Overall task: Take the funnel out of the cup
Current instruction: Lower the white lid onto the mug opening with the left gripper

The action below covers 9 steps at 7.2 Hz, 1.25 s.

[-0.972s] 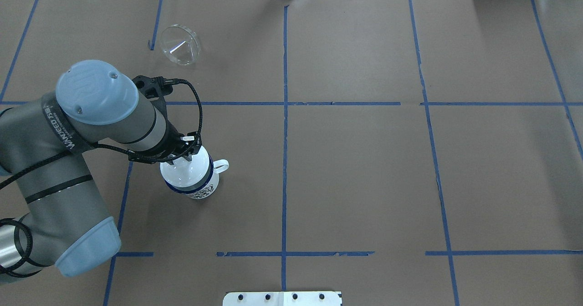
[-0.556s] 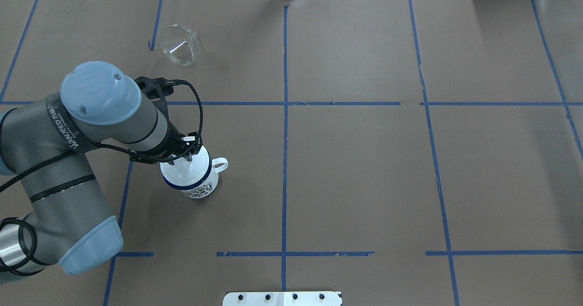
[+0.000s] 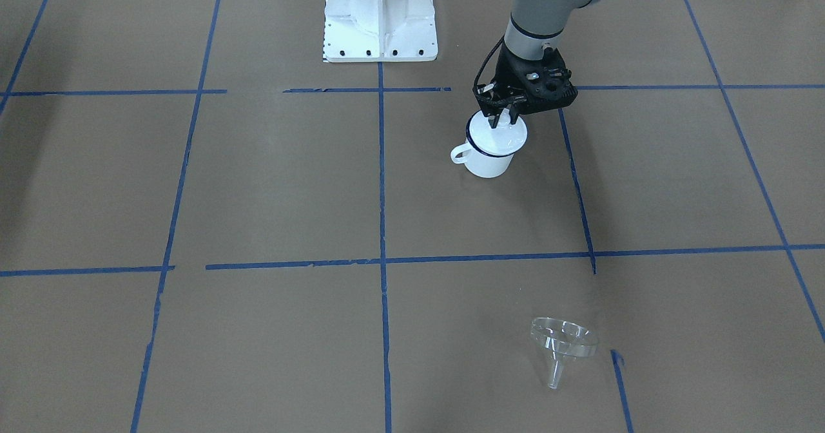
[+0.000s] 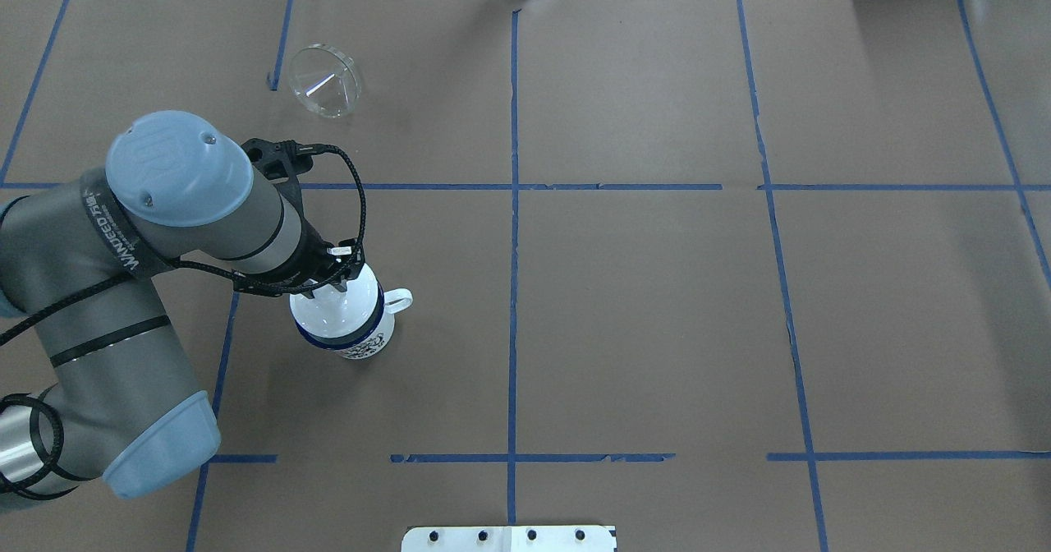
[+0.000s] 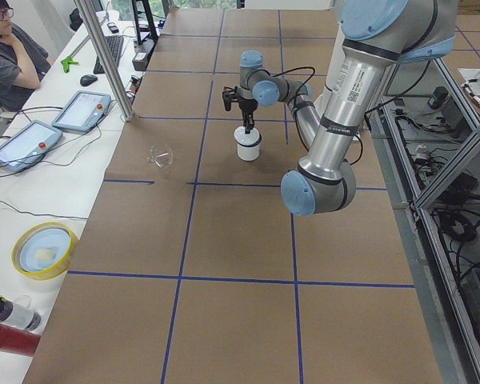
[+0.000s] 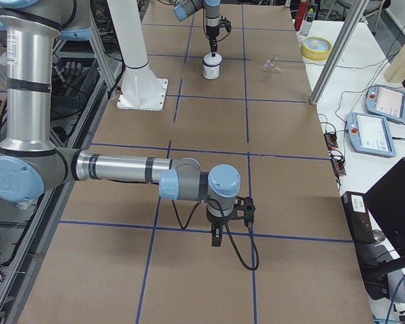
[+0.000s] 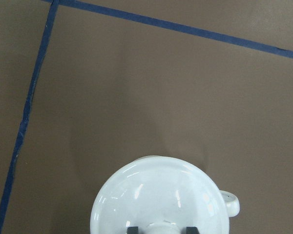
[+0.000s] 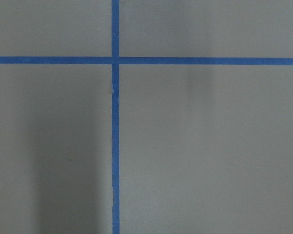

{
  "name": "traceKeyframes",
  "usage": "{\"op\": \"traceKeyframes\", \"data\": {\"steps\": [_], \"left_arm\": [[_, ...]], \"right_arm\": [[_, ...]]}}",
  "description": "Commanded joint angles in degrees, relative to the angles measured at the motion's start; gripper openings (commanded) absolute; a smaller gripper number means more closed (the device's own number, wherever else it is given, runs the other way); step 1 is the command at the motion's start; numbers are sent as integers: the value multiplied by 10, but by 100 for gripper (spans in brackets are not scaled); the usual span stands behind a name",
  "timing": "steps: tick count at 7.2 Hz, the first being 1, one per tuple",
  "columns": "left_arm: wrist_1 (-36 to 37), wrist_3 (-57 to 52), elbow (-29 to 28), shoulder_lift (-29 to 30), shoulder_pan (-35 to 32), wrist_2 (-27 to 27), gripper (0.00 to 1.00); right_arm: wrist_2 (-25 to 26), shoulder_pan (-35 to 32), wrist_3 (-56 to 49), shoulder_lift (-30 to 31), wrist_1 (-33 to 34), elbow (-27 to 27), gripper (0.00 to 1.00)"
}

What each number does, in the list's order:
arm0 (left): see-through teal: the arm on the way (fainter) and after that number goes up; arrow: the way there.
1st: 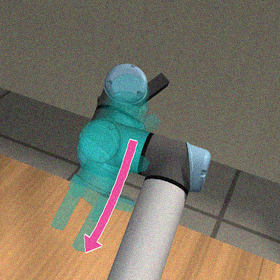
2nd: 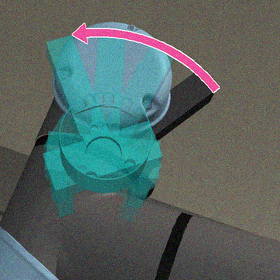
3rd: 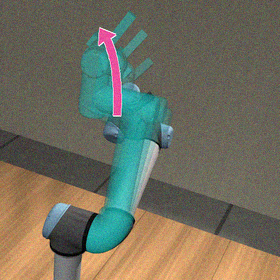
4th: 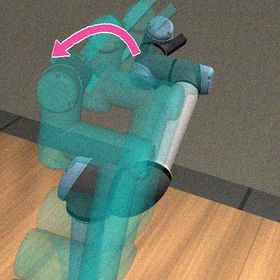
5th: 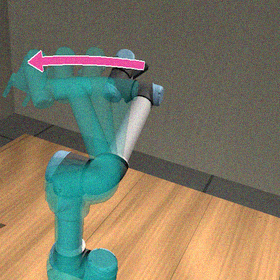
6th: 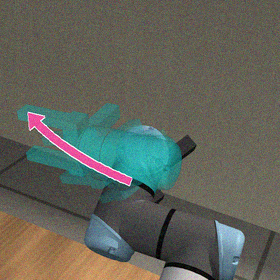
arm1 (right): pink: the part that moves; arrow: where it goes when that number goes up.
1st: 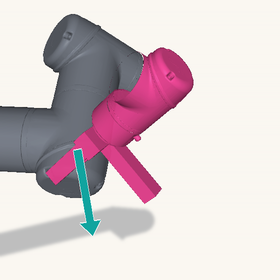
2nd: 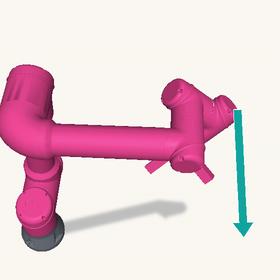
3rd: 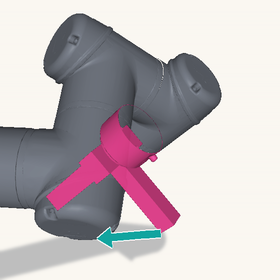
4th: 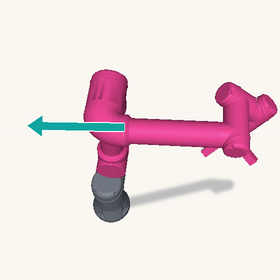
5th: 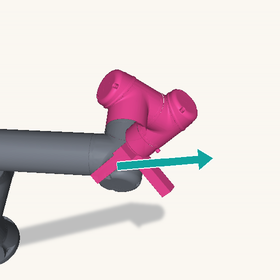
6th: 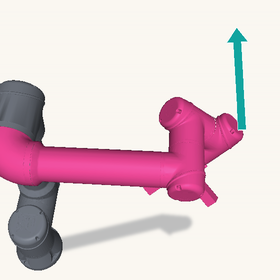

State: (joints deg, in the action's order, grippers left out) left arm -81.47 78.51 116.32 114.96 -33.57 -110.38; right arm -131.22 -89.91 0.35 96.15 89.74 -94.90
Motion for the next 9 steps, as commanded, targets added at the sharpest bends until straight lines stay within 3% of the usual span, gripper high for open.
{"op": "traceKeyframes", "data": {"steps": [1, 5, 6, 7, 8, 9], "left_arm": [[0, 1, 0, 0, 9, 0, 0], [1, 1, 0, -2, 14, 0, 0], [1, 0, -1, -2, 14, 0, 26], [1, 0, -1, -2, 14, 0, 60], [0, -1, -1, -2, 14, 0, 83], [0, 0, 0, -1, 15, 1, 100]], "right_arm": [[0, 0, 0, 0, 0, 1, 100], [0, 0, 0, 0, 0, 0, 100], [0, 0, 0, 0, 0, 0, 100], [0, 0, 0, 0, 0, 0, 100], [0, 0, 0, 0, 0, 0, 100], [0, 0, 0, 0, 0, 0, 100]]}}
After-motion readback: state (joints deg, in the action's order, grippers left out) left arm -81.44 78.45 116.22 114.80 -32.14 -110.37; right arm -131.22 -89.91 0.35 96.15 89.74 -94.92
